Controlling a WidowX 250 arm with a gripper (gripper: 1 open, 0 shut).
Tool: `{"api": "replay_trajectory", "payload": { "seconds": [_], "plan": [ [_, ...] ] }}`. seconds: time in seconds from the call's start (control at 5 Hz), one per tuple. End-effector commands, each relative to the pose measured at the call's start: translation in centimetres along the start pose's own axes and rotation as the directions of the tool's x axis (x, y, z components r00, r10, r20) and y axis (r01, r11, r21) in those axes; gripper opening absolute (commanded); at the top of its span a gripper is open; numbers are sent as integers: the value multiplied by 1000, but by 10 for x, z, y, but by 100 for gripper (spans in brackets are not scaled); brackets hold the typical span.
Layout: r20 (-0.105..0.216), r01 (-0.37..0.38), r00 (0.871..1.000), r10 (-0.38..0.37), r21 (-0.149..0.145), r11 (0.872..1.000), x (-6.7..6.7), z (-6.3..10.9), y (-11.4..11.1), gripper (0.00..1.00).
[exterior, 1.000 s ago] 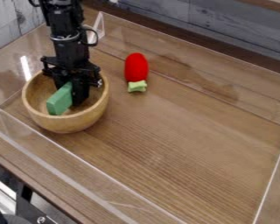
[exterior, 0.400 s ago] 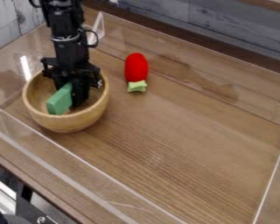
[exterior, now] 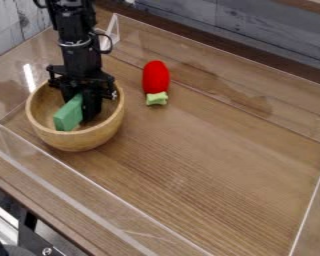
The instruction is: Put the green block in the brown bowl
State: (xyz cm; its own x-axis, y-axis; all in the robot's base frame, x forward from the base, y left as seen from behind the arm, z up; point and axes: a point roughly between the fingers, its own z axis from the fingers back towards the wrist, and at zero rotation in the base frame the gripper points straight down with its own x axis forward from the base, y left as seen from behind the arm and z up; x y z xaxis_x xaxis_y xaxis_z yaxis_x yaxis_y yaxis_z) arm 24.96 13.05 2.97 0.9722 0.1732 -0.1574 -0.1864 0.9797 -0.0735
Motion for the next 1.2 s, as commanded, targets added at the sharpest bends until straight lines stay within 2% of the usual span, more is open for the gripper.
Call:
{"api": "replay_trajectory", "payload": {
  "seconds": [0.0,1.0],
  "plan": [
    [40,3,999,-4,18,1000,7,13,1,0],
    [31,-9,999,9,7,1000,7,21,-4,0]
  ]
}}
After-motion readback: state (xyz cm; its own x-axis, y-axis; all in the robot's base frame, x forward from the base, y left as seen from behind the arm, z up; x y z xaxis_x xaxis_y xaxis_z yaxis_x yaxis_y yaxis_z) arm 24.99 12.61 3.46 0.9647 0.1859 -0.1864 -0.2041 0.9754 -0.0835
